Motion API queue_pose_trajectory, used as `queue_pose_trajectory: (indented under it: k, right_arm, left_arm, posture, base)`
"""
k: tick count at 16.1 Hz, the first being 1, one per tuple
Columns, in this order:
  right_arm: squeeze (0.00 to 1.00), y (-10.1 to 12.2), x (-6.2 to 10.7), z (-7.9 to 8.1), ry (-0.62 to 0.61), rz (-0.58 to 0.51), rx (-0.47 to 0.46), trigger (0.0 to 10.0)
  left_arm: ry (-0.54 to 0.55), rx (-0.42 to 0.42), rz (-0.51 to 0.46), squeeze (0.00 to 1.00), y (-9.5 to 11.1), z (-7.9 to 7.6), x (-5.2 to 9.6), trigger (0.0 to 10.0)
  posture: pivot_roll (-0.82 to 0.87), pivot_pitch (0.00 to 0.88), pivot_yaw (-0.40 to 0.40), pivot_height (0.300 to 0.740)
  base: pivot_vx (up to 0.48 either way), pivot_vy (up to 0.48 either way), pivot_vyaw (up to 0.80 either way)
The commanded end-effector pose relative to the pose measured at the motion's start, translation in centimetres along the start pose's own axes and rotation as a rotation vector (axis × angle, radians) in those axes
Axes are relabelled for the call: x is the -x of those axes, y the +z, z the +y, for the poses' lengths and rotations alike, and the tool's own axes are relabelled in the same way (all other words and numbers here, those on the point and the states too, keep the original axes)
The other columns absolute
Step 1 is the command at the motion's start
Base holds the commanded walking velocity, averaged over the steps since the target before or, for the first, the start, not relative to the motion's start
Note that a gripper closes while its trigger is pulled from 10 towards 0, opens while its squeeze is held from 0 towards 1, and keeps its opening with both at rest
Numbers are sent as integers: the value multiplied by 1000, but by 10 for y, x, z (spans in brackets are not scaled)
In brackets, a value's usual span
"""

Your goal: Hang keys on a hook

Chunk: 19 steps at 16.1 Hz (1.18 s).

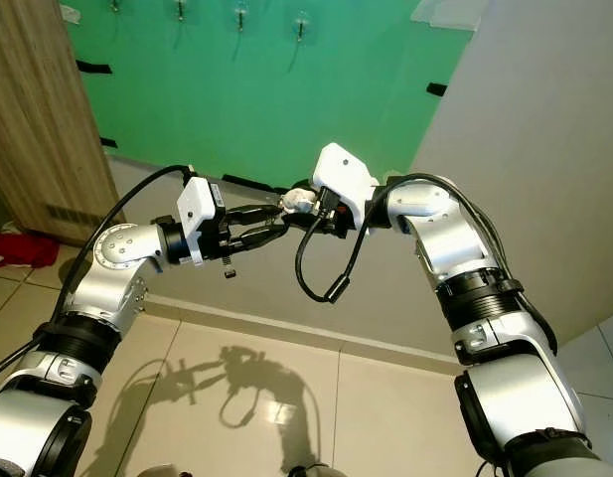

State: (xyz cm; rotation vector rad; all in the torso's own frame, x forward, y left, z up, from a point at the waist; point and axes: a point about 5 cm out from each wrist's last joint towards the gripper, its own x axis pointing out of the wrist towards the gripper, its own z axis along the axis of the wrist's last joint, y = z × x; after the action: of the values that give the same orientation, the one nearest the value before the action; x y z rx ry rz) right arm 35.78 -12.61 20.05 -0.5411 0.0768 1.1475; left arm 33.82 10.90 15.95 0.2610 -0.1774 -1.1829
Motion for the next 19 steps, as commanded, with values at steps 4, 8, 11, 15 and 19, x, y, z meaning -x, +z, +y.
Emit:
queue_pose_trajectory:
  k: [4, 8, 11, 15, 19]
  right_arm:
    - [0, 15, 7, -9, -35, -94, -62, 10000]
    - [0, 16, 12, -11, -32, -134, -126, 10000]
    - [0, 19, 15, -12, -38, -212, -238, 10000]
    - [0, 0, 12, -7, -85, -148, -359, 10000]
    - [0, -39, 6, 4, -137, 13, -575, 10000]
  left_arm:
    - [-11, 18, -1, 0, 1, -2, -3, 0]
    - [11, 21, -11, 0, 2, 0, -5, 0]
    - [18, 26, -25, 0, 3, -1, -4, 0]
    - [39, -13, 4, 0, 2, -9, 1, 9529]
    - [-22, 5, 44, 0, -4, -25, 8, 10000]
  posture:
    - [-67, 0, -143, 740]
    - [-71, 0, -154, 740]
    - [-72, 0, -159, 740]
    - [-75, 7, -155, 740]
    - [-70, 14, -147, 740]
  base:
    - [0, 0, 0]
    - [0, 0, 0]
    - [0, 0, 0]
    - [0, 0, 0]
    - [0, 0, 0]
